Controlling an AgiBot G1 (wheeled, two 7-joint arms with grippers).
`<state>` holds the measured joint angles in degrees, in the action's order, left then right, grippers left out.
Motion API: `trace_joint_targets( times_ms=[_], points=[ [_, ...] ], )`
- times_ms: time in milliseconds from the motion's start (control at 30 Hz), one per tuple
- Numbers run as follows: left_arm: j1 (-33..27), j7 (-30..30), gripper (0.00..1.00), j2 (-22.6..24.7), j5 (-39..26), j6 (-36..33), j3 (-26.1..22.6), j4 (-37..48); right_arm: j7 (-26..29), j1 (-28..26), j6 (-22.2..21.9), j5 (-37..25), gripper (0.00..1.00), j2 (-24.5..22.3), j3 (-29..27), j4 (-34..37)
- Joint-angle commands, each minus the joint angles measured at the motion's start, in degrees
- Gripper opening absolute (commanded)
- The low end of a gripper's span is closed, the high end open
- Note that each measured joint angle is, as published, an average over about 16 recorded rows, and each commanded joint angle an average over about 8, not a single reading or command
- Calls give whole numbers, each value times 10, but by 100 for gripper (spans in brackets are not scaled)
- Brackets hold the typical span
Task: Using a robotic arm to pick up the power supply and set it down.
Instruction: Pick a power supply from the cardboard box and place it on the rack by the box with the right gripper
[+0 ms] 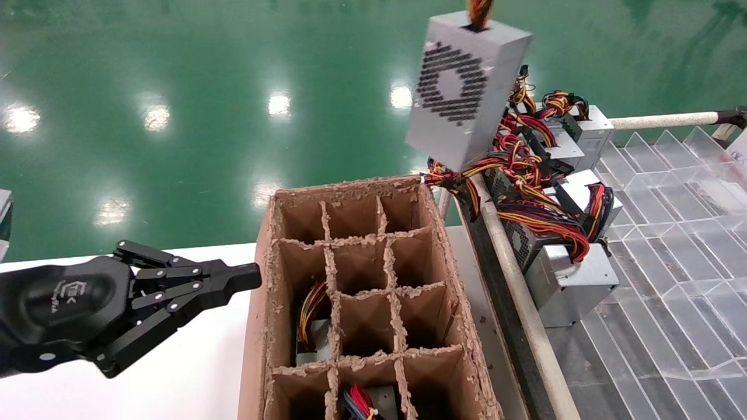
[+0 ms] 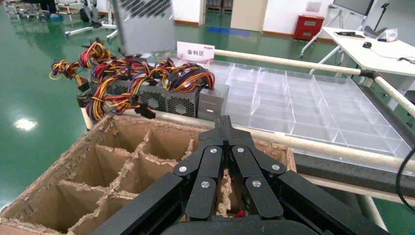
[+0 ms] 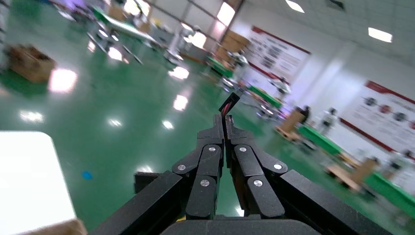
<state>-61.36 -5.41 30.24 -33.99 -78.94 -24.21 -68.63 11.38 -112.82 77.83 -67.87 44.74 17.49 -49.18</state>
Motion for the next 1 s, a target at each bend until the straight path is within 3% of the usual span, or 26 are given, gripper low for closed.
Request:
trace_joint_targets(
  times_ms=[33,500,767,1000],
  points=[
    [0,0,0,0,0,0,0,0,6,-24,1,-17,0,-11,5,-1],
    [0,0,0,0,0,0,0,0,36,-91,12,-110,0,-125,22,-10],
    [0,0,0,0,0,0,0,0,29,-63,1,-135,0,-176,24,13],
    [0,0,0,0,0,0,0,0,-9,-17,-26,-139,0,-187,23,66]
  ],
)
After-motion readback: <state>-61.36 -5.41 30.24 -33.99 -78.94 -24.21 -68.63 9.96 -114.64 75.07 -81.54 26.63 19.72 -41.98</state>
